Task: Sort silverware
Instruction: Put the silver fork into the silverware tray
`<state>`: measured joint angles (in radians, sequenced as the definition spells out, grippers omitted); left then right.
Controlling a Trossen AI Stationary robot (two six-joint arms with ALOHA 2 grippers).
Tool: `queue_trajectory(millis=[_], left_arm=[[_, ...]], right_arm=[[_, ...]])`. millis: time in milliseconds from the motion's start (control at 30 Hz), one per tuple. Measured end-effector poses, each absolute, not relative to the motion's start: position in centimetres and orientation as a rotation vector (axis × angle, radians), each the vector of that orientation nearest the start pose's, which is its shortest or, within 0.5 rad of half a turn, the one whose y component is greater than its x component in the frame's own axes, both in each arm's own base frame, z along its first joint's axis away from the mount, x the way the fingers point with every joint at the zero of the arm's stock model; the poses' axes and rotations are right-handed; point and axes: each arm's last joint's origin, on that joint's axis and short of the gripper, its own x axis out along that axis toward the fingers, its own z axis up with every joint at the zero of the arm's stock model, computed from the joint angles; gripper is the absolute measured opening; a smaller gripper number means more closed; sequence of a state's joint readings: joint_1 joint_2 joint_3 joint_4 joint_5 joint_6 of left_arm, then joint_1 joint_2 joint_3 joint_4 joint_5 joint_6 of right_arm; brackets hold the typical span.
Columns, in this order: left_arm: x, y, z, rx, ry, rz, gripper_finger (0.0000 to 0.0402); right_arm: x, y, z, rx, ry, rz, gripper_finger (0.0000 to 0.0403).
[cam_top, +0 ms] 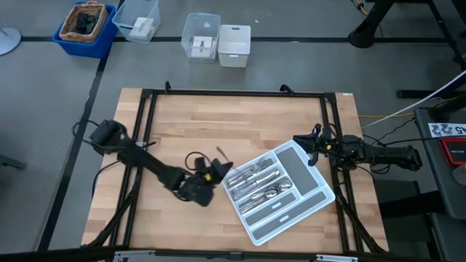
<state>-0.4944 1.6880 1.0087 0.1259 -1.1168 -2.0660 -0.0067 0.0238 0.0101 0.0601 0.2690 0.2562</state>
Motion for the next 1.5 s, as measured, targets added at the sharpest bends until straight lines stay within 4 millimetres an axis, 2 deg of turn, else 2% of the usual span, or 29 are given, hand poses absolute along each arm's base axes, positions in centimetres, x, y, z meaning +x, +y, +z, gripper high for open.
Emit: queue_trajectory(millis=[267,500,700,833,1000,1233,1500], left_arm=[[37.4,-13.9,19.8,-1.518,-0.503,0.792,0.0000],[40.4,-14.0,17.9,-1.545,-0.583,0.788,0.0000],[40.9,-14.1,18.0,-1.555,-0.634,0.793,0.0000],[40.9,-14.0,18.5,-1.541,-0.743,0.808,0.0000],[41.0,-13.9,18.8,-1.617,-0.835,0.786,0.0000],[41.3,-13.3,18.8,-1.795,-0.933,0.723,0.0000],[41.4,-13.5,18.5,-2.055,-0.926,0.632,0.0000]], right_arm=[[9.7,-0.8,17.1,0.261,-0.081,-0.268,0.0046],[9.7,-0.8,17.1,0.261,-0.081,-0.268,0.0046],[9.7,-0.8,17.1,0.261,-0.081,-0.268,0.0046],[9.7,-0.8,17.1,0.261,-0.081,-0.268,0.0046],[9.7,-0.8,17.1,0.261,-0.081,-0.268,0.0046],[9.7,-0.8,17.1,0.260,-0.081,-0.268,0.0046],[9.7,-0.8,17.1,0.260,-0.081,-0.268,0.0046]])
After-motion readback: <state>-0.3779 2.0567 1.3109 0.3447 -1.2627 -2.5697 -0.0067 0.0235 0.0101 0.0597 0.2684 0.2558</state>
